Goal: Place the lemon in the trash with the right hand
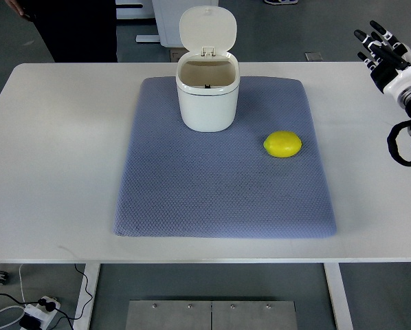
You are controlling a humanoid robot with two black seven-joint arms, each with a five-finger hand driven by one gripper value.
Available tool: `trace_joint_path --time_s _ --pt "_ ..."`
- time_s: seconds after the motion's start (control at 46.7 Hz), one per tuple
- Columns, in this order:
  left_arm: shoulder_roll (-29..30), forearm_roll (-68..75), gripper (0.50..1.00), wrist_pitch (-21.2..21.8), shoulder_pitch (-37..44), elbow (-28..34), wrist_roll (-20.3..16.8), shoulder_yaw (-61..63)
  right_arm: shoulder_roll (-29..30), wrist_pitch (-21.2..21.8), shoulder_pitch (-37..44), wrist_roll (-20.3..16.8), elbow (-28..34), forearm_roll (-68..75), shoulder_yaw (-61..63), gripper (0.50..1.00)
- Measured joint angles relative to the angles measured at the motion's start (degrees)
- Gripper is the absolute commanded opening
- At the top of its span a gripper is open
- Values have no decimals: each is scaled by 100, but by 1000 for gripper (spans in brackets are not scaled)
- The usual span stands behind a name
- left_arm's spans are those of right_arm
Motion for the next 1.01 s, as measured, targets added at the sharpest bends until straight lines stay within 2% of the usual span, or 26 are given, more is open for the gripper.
trace_joint_path --time_s 1.006 --pt "0 37 1000 -63 -1 26 -12 13 28 -106 -9 43 -6 4 13 1000"
